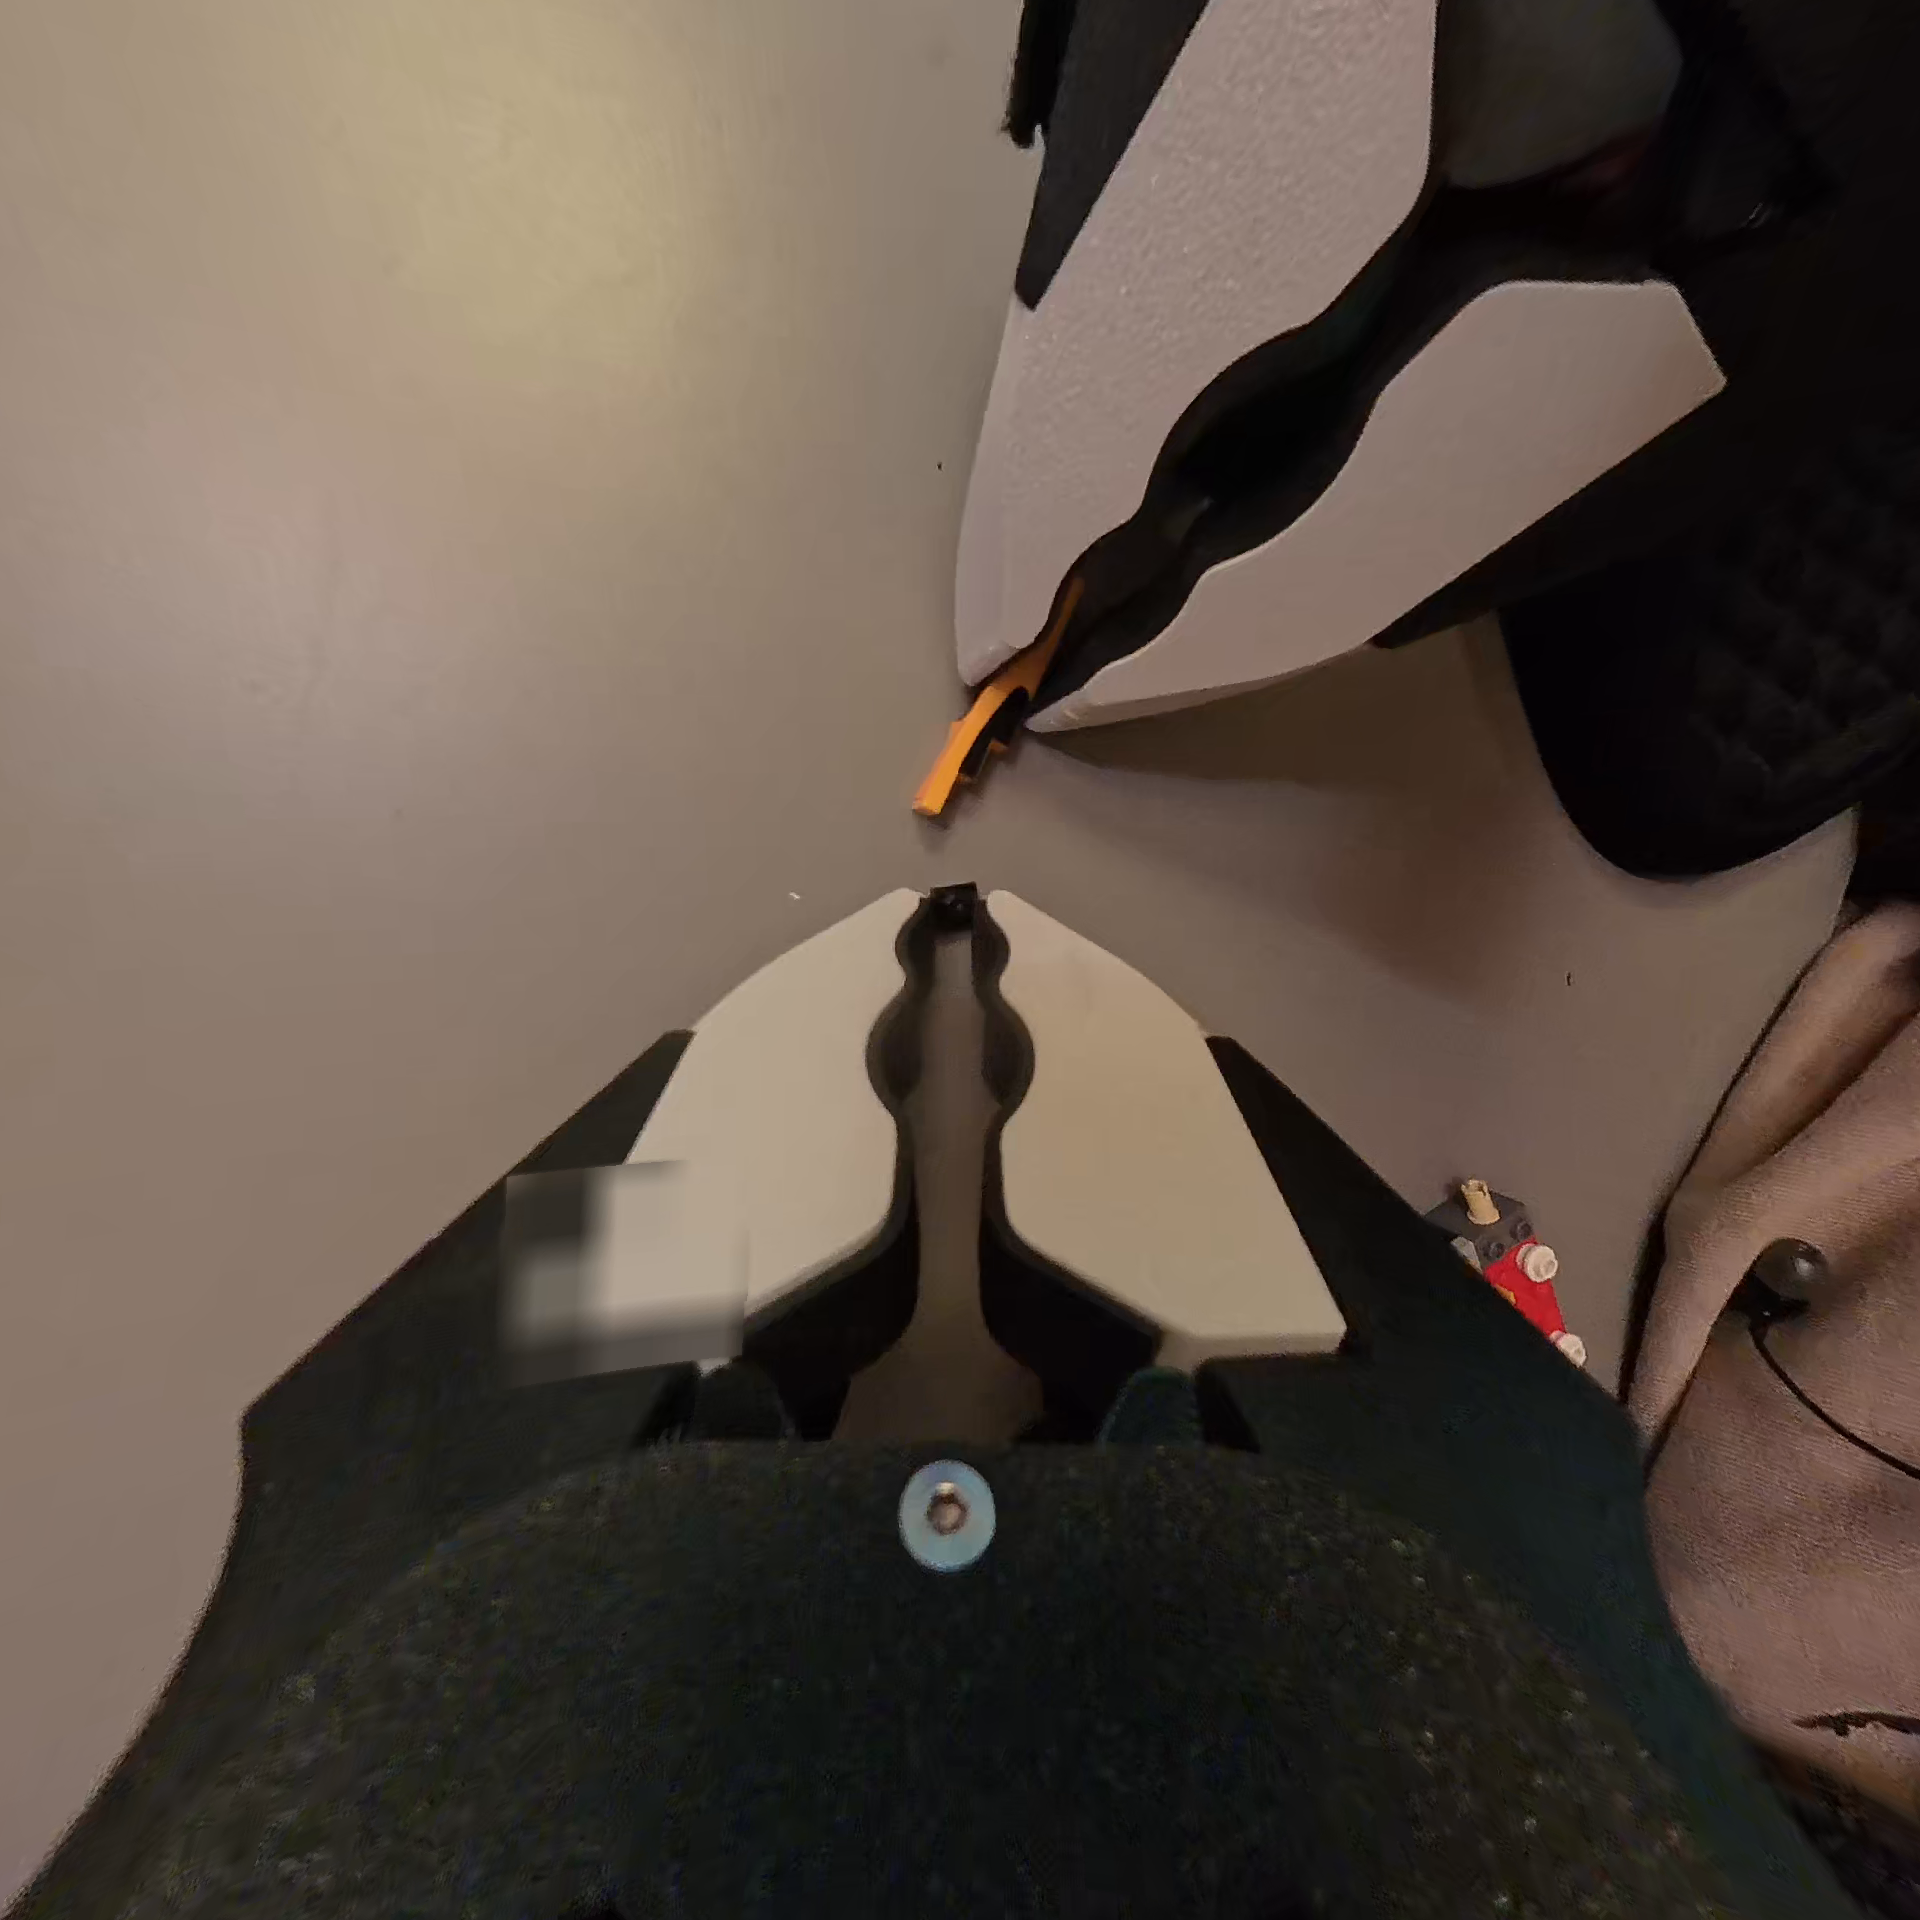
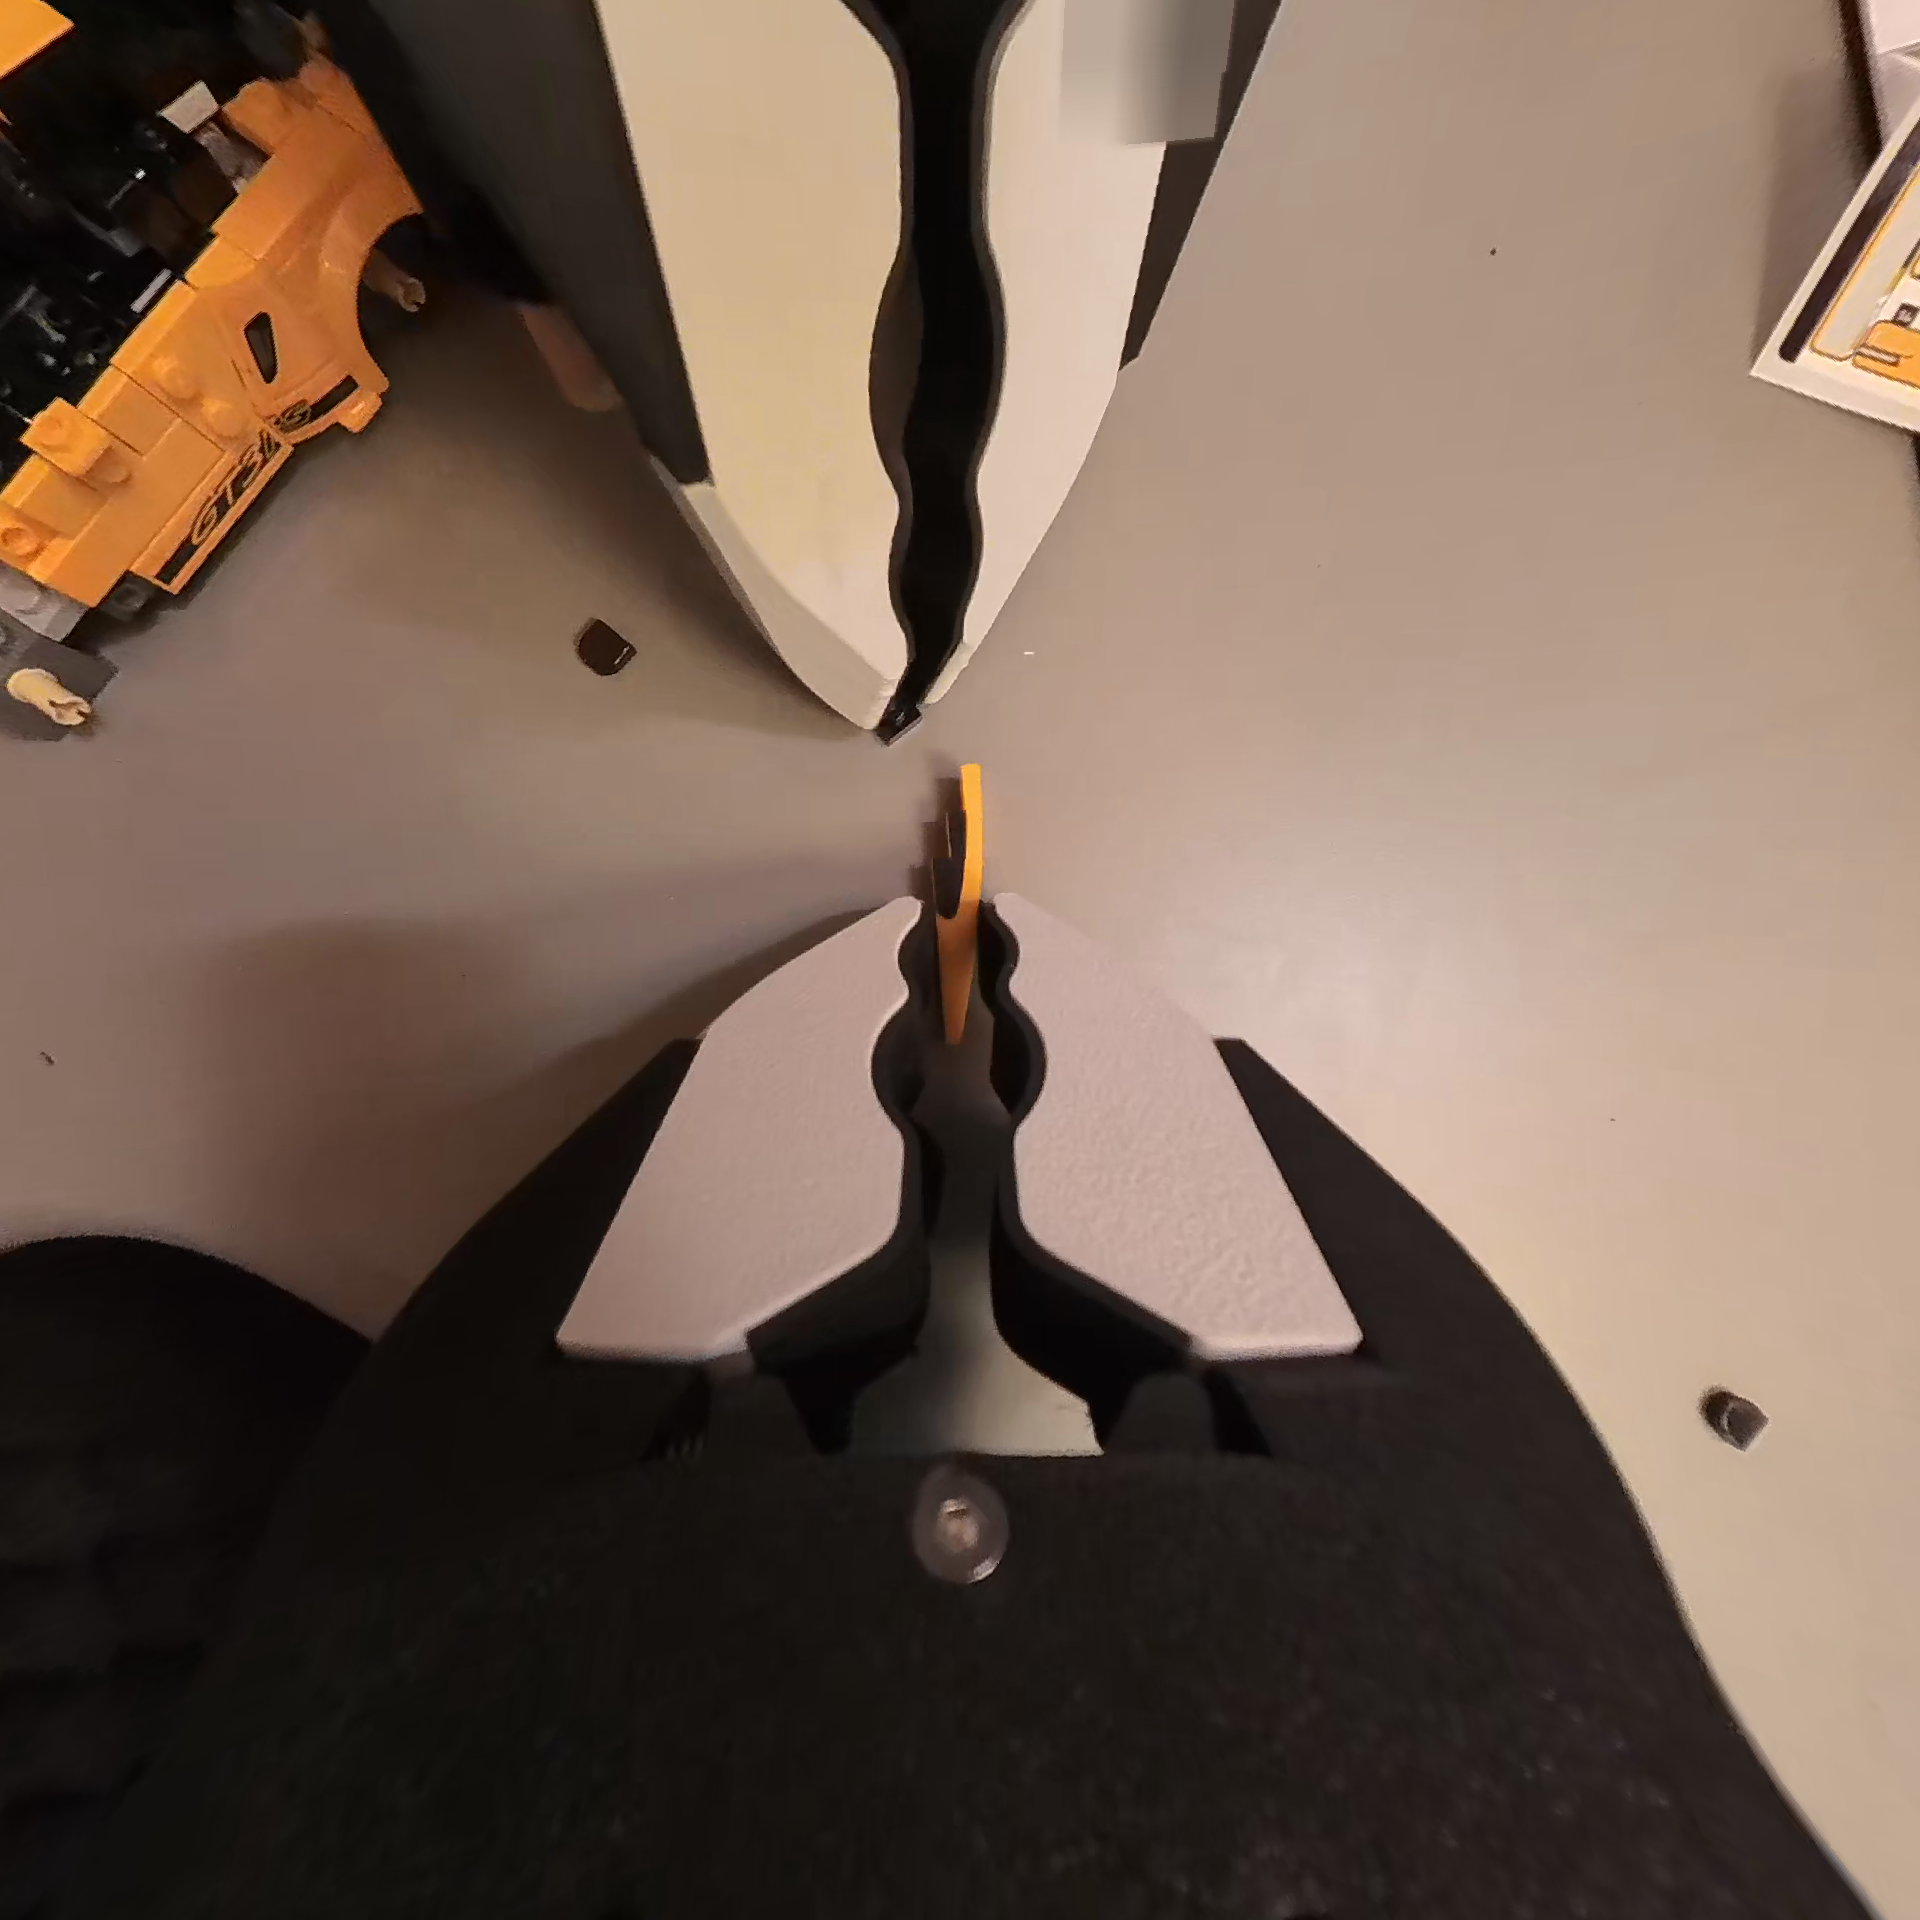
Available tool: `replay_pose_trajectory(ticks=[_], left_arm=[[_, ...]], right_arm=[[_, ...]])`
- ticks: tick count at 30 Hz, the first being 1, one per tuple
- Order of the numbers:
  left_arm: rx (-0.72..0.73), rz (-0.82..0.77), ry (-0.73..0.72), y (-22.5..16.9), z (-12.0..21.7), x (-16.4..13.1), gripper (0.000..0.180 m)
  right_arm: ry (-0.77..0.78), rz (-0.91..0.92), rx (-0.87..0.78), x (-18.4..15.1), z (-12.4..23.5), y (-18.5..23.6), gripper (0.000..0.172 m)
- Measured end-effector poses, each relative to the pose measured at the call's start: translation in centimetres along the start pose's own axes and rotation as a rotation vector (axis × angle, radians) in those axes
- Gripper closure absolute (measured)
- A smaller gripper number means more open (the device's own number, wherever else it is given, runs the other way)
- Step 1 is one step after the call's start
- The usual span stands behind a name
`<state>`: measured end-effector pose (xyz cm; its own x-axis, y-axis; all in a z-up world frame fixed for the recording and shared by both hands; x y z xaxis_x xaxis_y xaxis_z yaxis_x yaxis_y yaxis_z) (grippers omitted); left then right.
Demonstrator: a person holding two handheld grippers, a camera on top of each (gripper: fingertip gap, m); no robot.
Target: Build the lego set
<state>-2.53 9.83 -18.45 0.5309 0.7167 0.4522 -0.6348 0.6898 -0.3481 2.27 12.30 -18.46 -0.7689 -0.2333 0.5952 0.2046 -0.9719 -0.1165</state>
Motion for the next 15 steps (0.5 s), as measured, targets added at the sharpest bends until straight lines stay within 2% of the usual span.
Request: replay_pose_trajectory(ticks=[5,13,15], left_arm=[[0.004,0.009,-0.092,0.6,0.4,0.1,0.175],[-0.100,0.168,-0.349,1.4,3.4,0.7,0.175],[-0.106,0.201,-0.399,1.9,3.7,0.4,0.175]], right_arm=[[-0.003,-0.006,-0.047,0.0,0.0,-0.4,0.165],[-0.006,-0.017,-0.088,0.1,-0.2,-0.8,0.165],[0.000,-0.026,-0.106,0.2,-0.2,-1.0,0.157]])
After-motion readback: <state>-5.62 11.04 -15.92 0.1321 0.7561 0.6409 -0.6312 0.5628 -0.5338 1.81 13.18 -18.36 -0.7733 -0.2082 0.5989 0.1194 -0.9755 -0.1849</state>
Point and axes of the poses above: each gripper's, where its closed fingertips meet, z back along the fingers, x out of its top, y = z × x across the jaws, the point moved 2 cm from there along z, back along the fingers, and after that the axes turned 4 degrees about -x, right-handed, at the moved point
